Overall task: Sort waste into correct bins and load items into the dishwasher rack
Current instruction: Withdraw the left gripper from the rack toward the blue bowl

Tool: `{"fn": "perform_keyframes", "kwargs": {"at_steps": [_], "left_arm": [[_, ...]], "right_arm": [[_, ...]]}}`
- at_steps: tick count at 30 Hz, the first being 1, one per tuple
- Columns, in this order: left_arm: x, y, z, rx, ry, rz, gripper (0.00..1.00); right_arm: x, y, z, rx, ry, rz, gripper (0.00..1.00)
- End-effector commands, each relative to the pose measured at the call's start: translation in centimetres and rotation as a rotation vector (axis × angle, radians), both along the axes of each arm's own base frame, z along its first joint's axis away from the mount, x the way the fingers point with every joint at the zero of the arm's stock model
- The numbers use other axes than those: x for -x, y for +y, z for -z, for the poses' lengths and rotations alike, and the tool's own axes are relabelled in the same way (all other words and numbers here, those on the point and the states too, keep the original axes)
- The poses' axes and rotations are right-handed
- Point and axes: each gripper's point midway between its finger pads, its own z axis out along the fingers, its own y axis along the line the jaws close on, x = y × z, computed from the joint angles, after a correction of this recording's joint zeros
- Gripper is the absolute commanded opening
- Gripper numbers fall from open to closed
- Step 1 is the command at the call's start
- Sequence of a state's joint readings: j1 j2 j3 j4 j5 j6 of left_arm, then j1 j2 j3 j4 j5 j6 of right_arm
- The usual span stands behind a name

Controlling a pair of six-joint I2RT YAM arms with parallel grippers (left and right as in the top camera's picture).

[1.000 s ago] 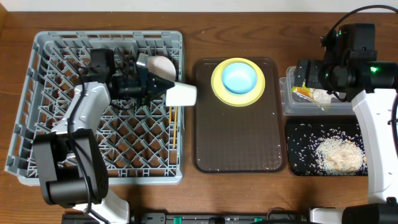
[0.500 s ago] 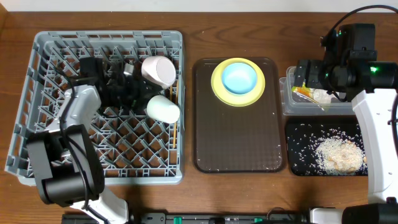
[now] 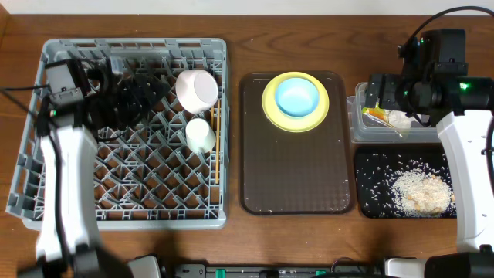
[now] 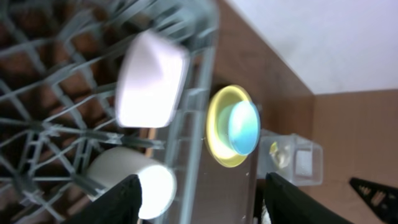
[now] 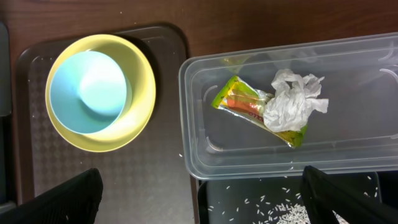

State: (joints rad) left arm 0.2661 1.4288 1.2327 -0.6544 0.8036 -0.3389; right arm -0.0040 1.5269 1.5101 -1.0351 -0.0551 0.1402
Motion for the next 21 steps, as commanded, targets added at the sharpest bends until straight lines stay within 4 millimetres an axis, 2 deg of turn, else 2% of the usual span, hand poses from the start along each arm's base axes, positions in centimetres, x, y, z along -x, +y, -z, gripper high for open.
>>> {"fn": "perform_keyframes", "kwargs": {"at_steps": [1, 4, 5, 7, 10, 13, 17, 21], "left_arm": [[1.1, -1.5, -3.8, -0.214, -0.127, -0.025, 0.49], [1.9, -4.8, -5.7, -0.332, -0.218, 0.011, 0.48], [2.0, -6.3, -6.0, -0.370, -0.248, 0.030, 0.51], [2.0, -8.8, -6.2, -0.411, -0.286, 0.070, 0.55], [1.9, -13.9, -5.5, -0.433, -0.330, 0.172, 0.61], [1.3, -19.4, -3.4, -0.417, -0.348, 0.289, 0.64], [-0.2, -26.2, 1.4, -0.410, -0.363, 0.409, 0.67], [-1.3, -31.2, 5.9, -0.419, -0.412, 0.497, 0.67]], "right_arm": [[0.0, 0.2, 0.0, 0.007, 0.000, -0.015, 0.99], [0.0, 0.2, 0.0, 0.007, 0.000, -0.015, 0.99], [0.0, 0.2, 0.0, 0.007, -0.001, -0.016, 0.99], [0.0, 0.2, 0.0, 0.007, -0.001, -0.016, 0.99], [0.0, 0.2, 0.0, 0.007, 0.000, -0.016, 0.99], [0.0, 0.2, -0.1, 0.007, -0.001, -0.015, 0.99], [0.0, 0.2, 0.0, 0.007, -0.001, -0.015, 0.99], [0.0, 0.2, 0.0, 0.007, 0.000, -0.016, 0.99]]}}
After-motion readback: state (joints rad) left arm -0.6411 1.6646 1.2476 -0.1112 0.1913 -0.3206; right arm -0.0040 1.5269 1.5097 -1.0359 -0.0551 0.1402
